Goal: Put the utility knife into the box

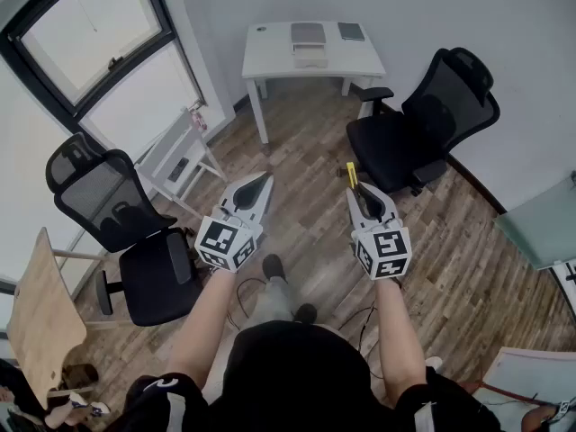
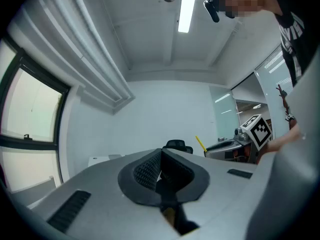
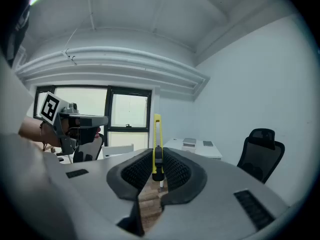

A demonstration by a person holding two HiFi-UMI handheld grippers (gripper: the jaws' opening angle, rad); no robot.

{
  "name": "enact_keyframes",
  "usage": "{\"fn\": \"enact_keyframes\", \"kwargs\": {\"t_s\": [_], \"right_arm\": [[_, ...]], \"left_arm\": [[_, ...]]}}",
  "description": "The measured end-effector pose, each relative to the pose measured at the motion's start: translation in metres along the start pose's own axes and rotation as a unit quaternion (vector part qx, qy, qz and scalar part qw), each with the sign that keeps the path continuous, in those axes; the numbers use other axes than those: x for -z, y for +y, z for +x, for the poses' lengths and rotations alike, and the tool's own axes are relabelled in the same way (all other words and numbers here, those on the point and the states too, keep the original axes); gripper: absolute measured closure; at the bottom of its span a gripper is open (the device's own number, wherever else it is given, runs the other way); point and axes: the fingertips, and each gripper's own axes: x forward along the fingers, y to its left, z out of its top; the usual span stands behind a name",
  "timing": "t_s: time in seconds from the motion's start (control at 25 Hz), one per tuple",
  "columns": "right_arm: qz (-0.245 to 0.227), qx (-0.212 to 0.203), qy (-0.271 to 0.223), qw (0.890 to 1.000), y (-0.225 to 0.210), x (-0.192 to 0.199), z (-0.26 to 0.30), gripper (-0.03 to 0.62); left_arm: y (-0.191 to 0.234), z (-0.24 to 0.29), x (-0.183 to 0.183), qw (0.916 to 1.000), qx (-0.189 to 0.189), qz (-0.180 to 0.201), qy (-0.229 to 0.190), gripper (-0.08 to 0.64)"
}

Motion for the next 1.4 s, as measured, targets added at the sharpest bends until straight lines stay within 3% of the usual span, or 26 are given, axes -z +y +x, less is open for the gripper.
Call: {"fn": "enact_keyframes", "kwargs": {"t_s": [0.68,1.08,1.4], "right_arm": [[0.012,0.015,0.013,1.000,-0.042,-0.020,0.146,0.518],[0.002,0.018,0.022,1.000,-0.035,-0.032,0.217,0.517],[-0.007,0.020,0.033,0.999,-0.032,-0.030,0.248,0.517]], "left_arm": [[0.125,0.097,0.006,0.9997,0.020,-0.011,0.005,0.535],[0.194,0.117,0.012,0.9994,0.029,-0.019,-0.001,0.535],[0.227,0.128,0.018,0.9992,0.032,-0.024,-0.004,0.535]]}}
